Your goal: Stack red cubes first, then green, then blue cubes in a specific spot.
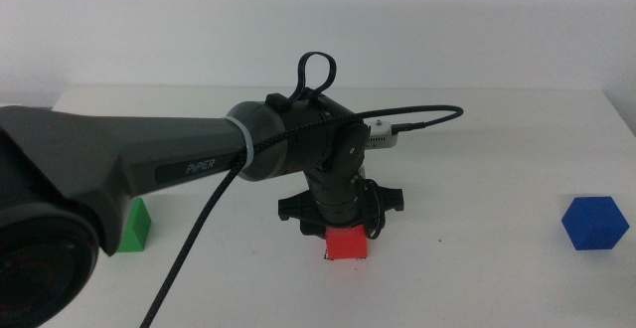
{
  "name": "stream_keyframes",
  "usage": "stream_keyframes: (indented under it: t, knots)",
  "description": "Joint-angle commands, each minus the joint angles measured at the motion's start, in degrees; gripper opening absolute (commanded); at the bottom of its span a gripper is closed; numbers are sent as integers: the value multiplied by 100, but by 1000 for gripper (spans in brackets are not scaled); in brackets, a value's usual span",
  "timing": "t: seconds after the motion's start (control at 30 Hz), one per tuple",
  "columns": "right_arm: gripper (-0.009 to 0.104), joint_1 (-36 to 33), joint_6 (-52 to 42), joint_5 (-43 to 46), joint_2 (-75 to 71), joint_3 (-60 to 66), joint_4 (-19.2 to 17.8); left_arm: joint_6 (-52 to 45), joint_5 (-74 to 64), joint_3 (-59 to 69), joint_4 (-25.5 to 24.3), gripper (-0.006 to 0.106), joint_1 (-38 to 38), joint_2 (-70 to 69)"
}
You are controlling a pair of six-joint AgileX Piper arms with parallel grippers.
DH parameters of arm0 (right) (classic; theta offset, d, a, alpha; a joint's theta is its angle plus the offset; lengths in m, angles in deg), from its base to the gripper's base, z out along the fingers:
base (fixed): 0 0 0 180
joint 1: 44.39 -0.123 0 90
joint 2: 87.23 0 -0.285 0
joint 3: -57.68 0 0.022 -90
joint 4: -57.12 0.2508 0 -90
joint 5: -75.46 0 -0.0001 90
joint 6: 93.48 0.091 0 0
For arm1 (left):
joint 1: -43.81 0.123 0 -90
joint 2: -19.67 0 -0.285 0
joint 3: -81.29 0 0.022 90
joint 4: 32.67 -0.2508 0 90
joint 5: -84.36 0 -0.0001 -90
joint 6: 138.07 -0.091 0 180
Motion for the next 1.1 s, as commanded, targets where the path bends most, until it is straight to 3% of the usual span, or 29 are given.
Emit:
stream_keyframes:
  t: [0.0, 0.07, 0.13, 0.17, 0.37, 0.63, 0.77, 0.87, 1.0, 1.07]
  knots:
    - [93, 53, -25, 45, -28, 18, -53, 13, -268, 49, 248, 14, -58, 32]
    - [93, 53, -25, 45, -28, 18, -53, 13, -280, 49, 263, 23, -58, 32]
    - [93, 53, -25, 45, -28, 18, -53, 13, -280, 49, 273, 40, -58, 32]
    - [93, 53, -25, 45, -28, 18, -53, -119, -258, 41, 273, 59, -58, 32]
    - [93, 53, -25, 45, -28, 18, -53, -765, -619, -143, 117, 94, -47, -500]
    - [93, 53, -25, 45, -28, 18, -53, -927, -2091, -29, -1327, 94, 358, -2302]
    - [93, 53, -25, 45, -28, 18, -53, -1136, -2313, 761, -1483, 94, 1278, -3106]
    - [93, 53, -25, 45, -28, 18, -53, -1692, -1677, 1586, -1040, 94, 2269, -3576]
    - [93, 53, -25, 45, -28, 18, -53, -3033, -820, 2105, 434, 94, 3620, -3394]
    - [93, 53, -25, 45, -28, 18, -53, -3548, -781, 2105, 892, 94, 4005, -3098]
